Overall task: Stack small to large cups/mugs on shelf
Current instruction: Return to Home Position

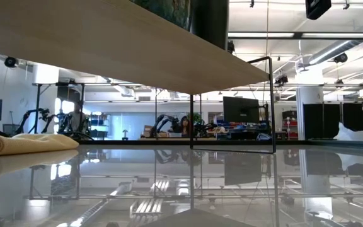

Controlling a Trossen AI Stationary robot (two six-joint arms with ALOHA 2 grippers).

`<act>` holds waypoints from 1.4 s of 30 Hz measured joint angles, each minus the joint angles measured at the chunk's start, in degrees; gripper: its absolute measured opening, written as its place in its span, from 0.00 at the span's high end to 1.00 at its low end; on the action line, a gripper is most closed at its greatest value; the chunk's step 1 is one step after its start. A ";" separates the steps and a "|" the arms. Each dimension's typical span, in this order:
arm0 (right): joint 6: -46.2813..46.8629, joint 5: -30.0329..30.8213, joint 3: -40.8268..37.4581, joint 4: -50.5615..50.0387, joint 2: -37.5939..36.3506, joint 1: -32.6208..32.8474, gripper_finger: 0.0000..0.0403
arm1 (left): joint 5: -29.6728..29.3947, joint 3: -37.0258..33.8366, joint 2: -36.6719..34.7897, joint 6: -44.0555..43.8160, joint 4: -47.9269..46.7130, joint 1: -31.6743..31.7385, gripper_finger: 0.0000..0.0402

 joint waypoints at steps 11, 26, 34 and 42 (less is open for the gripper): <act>0.48 -1.22 -13.31 10.17 -2.06 0.02 0.83 | 0.00 0.00 0.01 0.02 0.00 0.00 0.69; 0.30 -0.58 -14.75 -4.83 -20.02 -0.01 0.83 | -0.02 0.00 -0.02 0.00 0.00 0.00 0.69; -0.75 0.05 -14.25 -7.94 -19.94 -0.03 0.83 | 0.05 -0.02 0.03 0.00 -0.20 0.00 0.69; -1.14 1.00 -14.65 -8.23 -20.02 -0.03 0.83 | 0.09 -0.01 0.01 0.00 -0.15 0.00 0.69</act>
